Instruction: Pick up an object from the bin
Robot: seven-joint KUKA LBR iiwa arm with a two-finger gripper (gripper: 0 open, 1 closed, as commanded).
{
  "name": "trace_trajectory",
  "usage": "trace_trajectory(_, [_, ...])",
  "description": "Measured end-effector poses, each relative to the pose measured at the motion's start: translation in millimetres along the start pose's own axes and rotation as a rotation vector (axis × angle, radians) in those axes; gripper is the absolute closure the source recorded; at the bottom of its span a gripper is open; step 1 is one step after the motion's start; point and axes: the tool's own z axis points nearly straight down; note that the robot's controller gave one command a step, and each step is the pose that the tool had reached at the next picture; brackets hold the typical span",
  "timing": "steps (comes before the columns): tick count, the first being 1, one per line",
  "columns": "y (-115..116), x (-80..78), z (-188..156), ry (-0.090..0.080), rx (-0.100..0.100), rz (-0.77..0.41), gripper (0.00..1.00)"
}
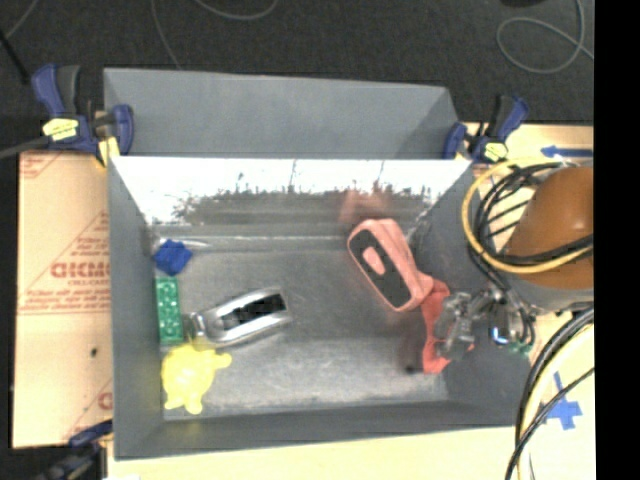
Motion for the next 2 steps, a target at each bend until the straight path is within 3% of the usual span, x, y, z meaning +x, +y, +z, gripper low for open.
trace_trajectory(1, [44,-8.8,9,-0.001,0.000,0.043,1.00])
trace_trajectory(2, [62,1.2,6,0.002,-0.002,0.051,1.00])
